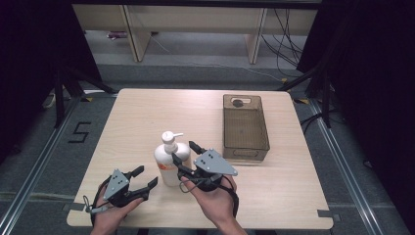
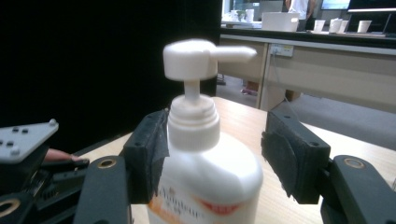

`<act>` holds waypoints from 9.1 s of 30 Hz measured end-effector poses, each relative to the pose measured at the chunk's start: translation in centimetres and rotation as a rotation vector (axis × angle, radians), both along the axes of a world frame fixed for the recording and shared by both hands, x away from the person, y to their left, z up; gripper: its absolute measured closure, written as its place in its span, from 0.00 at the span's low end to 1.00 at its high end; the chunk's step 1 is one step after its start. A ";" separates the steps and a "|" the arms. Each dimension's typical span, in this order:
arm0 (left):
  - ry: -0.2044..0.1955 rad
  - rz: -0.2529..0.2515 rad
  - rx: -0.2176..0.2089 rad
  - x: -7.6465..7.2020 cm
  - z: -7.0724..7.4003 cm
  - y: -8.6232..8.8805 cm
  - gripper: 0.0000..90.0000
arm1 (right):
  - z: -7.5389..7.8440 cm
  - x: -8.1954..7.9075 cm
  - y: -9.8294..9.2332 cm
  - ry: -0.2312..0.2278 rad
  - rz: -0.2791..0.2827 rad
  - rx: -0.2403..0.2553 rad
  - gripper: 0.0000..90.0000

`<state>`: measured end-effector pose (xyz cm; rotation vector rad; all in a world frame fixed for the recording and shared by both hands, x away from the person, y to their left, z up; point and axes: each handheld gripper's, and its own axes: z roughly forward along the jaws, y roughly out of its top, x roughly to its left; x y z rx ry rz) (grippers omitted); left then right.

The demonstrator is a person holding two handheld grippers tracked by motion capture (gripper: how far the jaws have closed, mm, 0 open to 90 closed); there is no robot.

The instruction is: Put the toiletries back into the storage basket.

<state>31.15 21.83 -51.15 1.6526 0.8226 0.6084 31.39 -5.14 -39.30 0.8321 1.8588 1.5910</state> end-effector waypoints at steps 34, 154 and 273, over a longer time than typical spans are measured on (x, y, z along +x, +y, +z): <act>0.014 -0.002 0.004 -0.2 -0.1 -0.2 0.34 | 1.5 1.8 5.0 0.056 -0.063 -0.011 0.49; 0.028 0.013 -0.006 0.0 -0.5 -0.2 0.34 | 6.7 -0.1 -12.5 -0.035 -0.436 0.084 0.67; 0.025 0.023 -0.024 0.2 -0.6 0.0 0.35 | 9.6 9.7 -12.1 -0.083 -0.475 0.069 0.67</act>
